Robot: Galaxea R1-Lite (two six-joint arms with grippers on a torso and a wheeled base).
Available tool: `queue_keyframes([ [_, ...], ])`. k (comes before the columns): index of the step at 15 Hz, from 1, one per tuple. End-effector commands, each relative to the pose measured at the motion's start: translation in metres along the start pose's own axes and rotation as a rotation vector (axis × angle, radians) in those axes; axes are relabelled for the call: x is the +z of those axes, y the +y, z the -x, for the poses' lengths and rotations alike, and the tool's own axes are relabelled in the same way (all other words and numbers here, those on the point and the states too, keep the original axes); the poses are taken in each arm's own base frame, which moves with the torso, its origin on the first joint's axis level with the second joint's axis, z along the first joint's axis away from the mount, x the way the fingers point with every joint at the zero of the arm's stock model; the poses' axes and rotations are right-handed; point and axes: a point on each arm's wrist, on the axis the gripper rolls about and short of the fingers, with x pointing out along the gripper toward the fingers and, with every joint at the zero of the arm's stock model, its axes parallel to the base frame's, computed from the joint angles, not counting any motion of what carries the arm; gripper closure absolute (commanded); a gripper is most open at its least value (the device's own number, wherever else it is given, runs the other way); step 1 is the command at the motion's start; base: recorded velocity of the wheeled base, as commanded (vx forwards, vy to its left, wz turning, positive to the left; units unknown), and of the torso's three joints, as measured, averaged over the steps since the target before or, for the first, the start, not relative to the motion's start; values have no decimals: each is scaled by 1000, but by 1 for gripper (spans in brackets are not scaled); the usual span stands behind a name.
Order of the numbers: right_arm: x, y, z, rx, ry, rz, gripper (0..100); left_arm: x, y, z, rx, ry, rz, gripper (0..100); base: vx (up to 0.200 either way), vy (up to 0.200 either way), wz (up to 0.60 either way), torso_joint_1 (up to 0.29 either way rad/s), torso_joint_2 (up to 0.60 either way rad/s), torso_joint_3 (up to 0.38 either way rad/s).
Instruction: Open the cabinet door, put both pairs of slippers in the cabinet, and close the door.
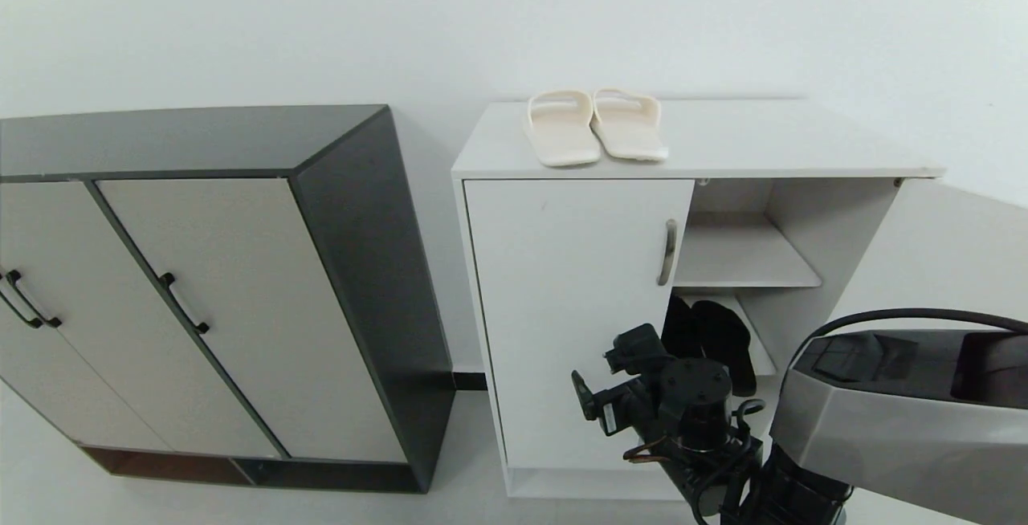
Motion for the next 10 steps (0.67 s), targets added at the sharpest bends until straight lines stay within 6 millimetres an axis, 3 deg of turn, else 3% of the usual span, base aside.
queue_keyframes([
  [1, 1, 0, 1, 0, -2, 0, 0, 0, 0, 0, 0, 1, 0, 100, 0, 0, 0, 154, -476, -310],
  [10, 2, 0, 1, -1, -7, -2, 0, 0, 0, 0, 0, 1, -1, 100, 0, 0, 0, 199, -506, -311],
])
